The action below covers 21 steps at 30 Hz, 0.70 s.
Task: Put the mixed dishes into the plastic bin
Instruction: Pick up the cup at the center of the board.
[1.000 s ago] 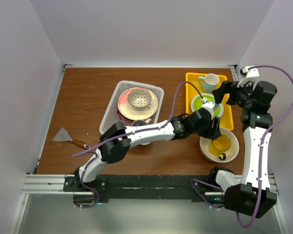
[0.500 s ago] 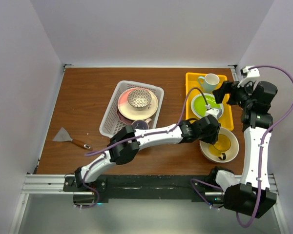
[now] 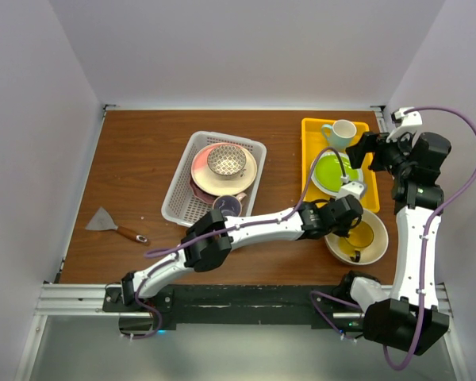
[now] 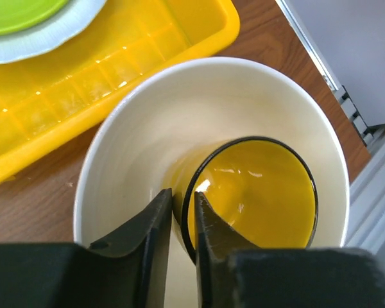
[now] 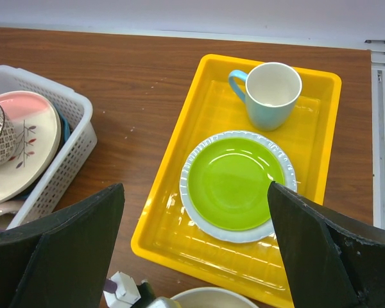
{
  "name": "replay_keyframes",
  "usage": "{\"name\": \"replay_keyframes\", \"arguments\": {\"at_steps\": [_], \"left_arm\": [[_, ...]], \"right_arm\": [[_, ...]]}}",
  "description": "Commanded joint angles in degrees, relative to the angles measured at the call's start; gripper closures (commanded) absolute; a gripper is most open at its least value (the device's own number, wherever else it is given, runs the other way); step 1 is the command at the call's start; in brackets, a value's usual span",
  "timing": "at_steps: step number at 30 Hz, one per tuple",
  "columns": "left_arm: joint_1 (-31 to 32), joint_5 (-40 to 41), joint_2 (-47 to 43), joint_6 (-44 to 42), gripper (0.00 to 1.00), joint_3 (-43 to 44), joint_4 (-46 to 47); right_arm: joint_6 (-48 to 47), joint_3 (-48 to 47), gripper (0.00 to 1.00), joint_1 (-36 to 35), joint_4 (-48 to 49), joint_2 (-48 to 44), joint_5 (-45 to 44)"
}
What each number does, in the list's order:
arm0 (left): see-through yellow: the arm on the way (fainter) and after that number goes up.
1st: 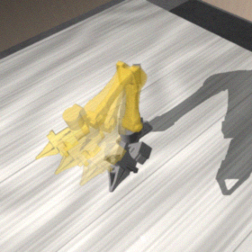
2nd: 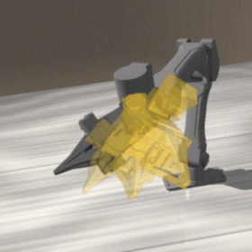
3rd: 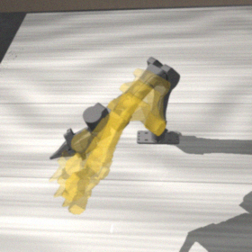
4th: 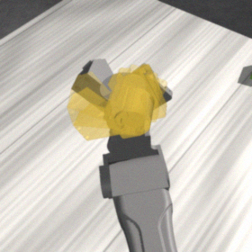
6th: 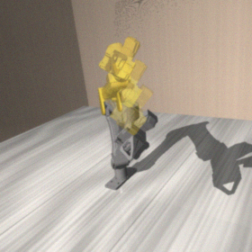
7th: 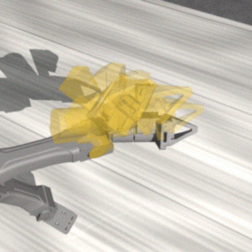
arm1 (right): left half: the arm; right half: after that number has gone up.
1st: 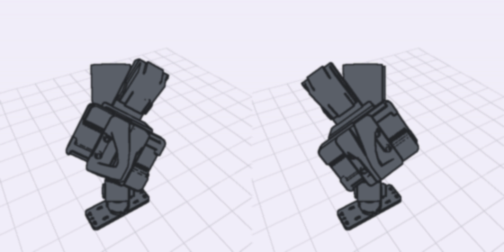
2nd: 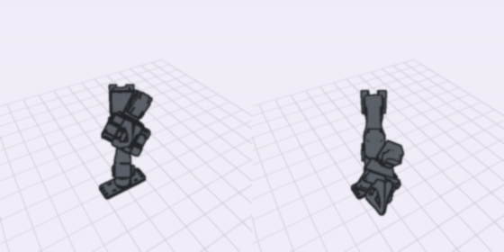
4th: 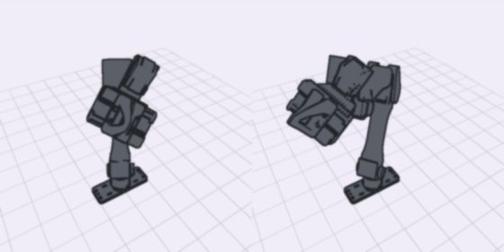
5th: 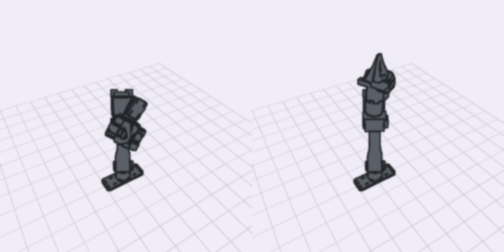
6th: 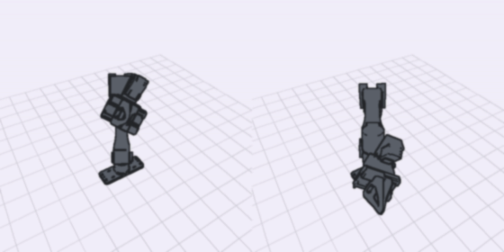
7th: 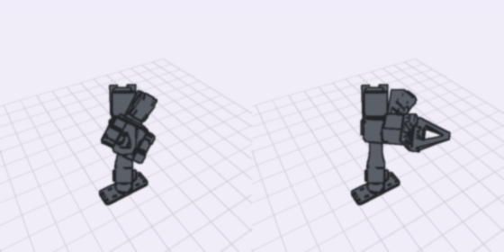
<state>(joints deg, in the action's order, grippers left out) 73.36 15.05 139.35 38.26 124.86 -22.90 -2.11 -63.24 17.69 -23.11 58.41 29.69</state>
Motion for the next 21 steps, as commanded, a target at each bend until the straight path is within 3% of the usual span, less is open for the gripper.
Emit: {"name": "replay_keyframes", "arguments": {"at_steps": [1,3,21], "left_arm": [[0.6,1.7,0.2,-2.4,0.91,2.8,0.0],[0.7,1.7,-0.8,-3.0,1.00,2.1,0.6],[0.7,1.3,-26.8,-1.7,1.00,-24.6,18.4]], "right_arm": [[-0.4,0.4,0.03,0.4,1.2,-0.7,0.8],[-0.4,0.4,0.03,0.4,1.2,-0.7,0.8],[-1.8,0.2,0.03,0.6,0.5,-1.5,3.4]]}}
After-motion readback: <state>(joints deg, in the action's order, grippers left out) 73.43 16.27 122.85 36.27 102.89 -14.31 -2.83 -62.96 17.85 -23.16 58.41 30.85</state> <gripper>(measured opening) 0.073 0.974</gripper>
